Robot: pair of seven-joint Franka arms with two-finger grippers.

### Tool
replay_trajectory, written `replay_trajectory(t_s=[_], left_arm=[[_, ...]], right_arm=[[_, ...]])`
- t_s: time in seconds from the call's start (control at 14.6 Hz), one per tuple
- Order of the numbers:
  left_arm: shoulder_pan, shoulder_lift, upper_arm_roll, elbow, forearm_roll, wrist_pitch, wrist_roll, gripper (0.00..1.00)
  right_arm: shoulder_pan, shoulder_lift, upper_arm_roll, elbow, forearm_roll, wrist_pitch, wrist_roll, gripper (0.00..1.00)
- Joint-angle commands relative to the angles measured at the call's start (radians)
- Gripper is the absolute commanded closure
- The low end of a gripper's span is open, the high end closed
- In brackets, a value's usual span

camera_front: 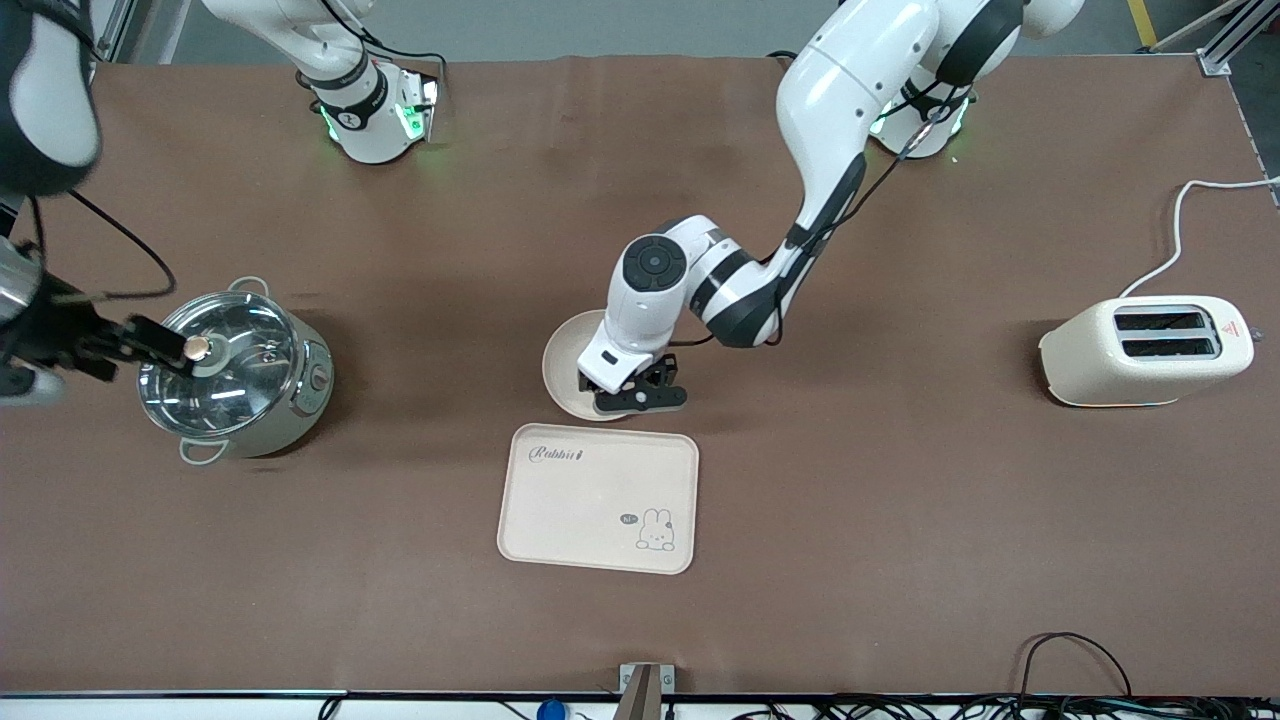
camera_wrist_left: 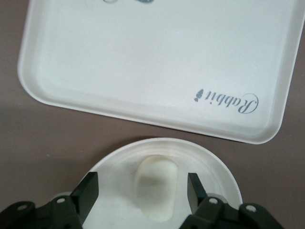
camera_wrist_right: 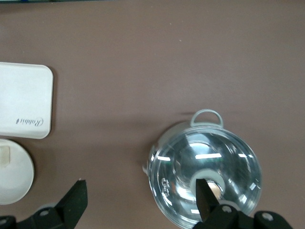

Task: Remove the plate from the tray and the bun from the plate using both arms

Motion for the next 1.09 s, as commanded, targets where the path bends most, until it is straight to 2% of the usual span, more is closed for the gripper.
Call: replay_trajectory(t_s=[0.0,0.14,0.55,0.68,1.02], left_arm=[[-0.018,0.059,0.012,0.042,0.017,0.062,-0.029,0.27],[-0.02,0.062,0.012,0.04,0.017,0.065,-0.027,0.29],[-0.035,0.064,0.012,0.034,0.016,0.053,-0.03,0.31],[-0.046,0.064,0.012,0.033,0.017,0.037,-0.032,0.39],[-0.043,0.07,0.012,0.026,0.021,0.036,-0.029,0.49]], right_arm=[[0.018,0.012,-0.055,0.146,-0.045,-0.131,-0.002,0.0],[0.012,0.001,-0.055,0.229,-0.086,-0.231,-0.003,0.0],[-0.019,-0.005,-0.032,0.24,-0.097,-0.235,-0.005,0.0],[-0.02,-0.005,-0.025,0.24,-0.096,-0.235,-0.005,0.0],[-0.016,-0.008,-0.017,0.226,-0.093,-0.244,0.003,0.0]])
